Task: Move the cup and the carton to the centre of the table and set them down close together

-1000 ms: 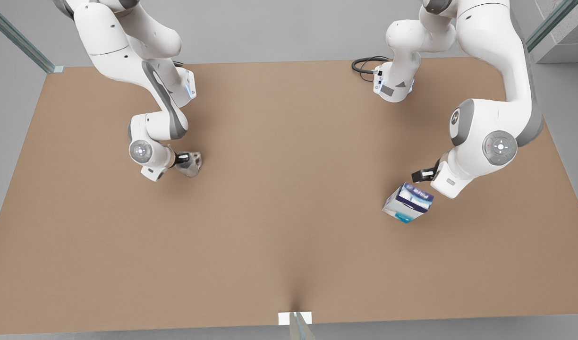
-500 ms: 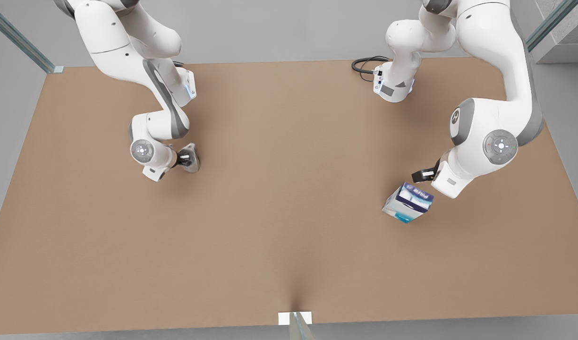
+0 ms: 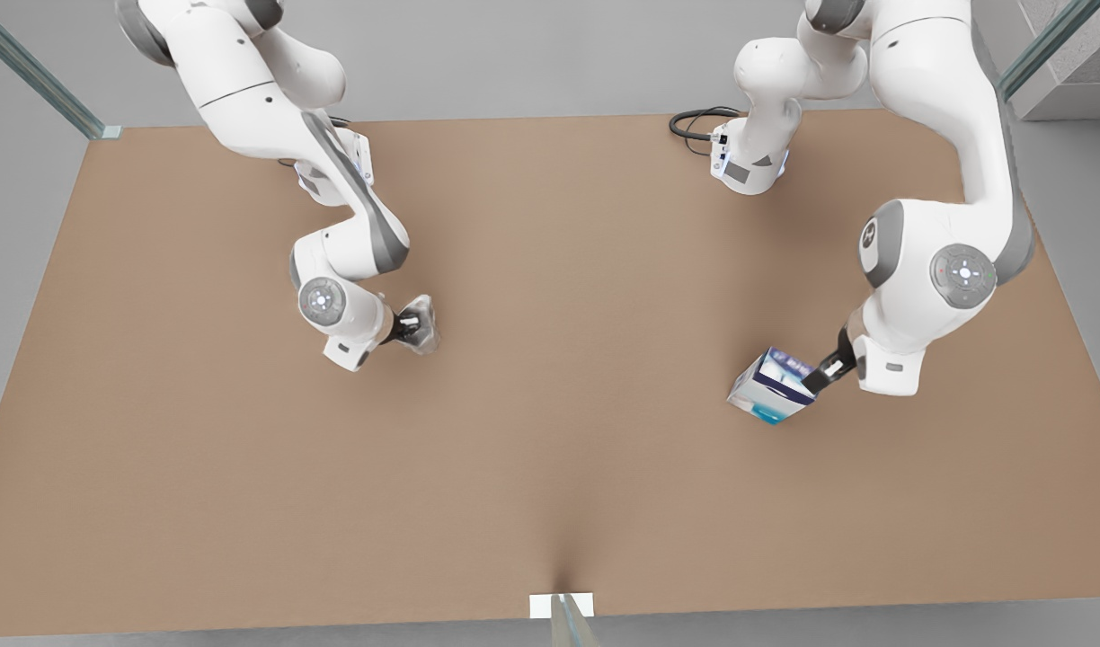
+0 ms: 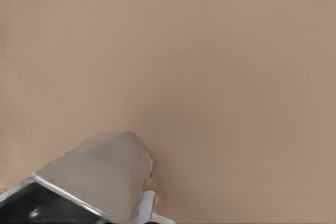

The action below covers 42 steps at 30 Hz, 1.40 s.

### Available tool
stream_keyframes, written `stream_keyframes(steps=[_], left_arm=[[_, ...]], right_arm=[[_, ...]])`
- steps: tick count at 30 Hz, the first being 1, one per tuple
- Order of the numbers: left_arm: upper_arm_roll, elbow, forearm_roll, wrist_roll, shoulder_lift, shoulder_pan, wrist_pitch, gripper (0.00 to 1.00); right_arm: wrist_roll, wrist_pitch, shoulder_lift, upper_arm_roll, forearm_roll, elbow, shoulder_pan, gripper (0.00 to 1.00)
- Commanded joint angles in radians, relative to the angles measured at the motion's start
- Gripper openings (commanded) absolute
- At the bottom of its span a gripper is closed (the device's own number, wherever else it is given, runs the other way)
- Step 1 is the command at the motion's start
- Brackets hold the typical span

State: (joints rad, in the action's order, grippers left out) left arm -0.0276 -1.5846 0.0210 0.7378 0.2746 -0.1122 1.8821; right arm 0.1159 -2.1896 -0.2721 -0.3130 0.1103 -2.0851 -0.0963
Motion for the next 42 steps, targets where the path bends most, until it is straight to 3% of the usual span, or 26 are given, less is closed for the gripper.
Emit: stream_keyframes(steps=[1,7,10,17,27,32,33,37,38,39,41,42], left_arm=[[0.000,0.000,-0.003,0.000,0.009,0.000,0.011,1.00],[0.029,-0.172,0.001,0.060,-0.032,0.005,0.101,1.00],[0.029,-0.221,-0.035,0.083,-0.052,0.005,0.166,1.00],[0.040,-0.288,-0.033,0.388,-0.052,0.003,0.186,1.00],[0.040,-0.321,-0.036,0.371,-0.040,-0.020,0.195,1.00],[0.032,-0.314,-0.042,0.380,-0.037,-0.038,0.203,1.00],[0.032,-0.305,-0.042,0.385,-0.018,-0.047,0.203,1.00],[0.032,-0.304,-0.042,0.384,-0.005,-0.049,0.206,1.00],[0.031,-0.304,-0.042,0.384,-0.002,-0.049,0.206,1.00],[0.031,-0.304,-0.042,0.384,0.000,-0.049,0.207,1.00],[0.031,-0.304,-0.042,0.384,0.011,-0.049,0.222,1.00],[0.032,-0.304,-0.042,0.382,0.015,-0.049,0.223,1.00]], right_arm=[[0.004,0.001,-0.009,0.000,-0.004,0.014,0.000,0.21],[0.053,0.139,-0.256,0.002,-0.008,0.418,-0.075,0.21],[0.076,0.129,-0.335,0.012,-0.006,0.514,-0.132,0.21],[0.196,0.125,-0.571,0.138,-0.006,0.815,-0.313,0.21],[0.275,0.102,-0.748,0.164,0.005,1.085,-0.388,0.21],[0.278,0.102,-0.762,0.167,0.005,1.102,-0.396,0.23],[0.340,0.097,-0.766,0.166,0.005,1.109,-0.396,0.46],[0.344,0.019,-0.792,0.164,0.005,1.113,-0.427,0.65],[0.343,0.019,-0.792,0.164,0.003,1.113,-0.427,0.77],[0.344,0.019,-0.792,0.164,0.003,1.113,-0.428,0.81],[0.343,0.021,-0.791,0.163,0.003,1.113,-0.428,0.82],[0.346,0.021,-0.789,0.164,0.003,1.113,-0.428,0.93]])
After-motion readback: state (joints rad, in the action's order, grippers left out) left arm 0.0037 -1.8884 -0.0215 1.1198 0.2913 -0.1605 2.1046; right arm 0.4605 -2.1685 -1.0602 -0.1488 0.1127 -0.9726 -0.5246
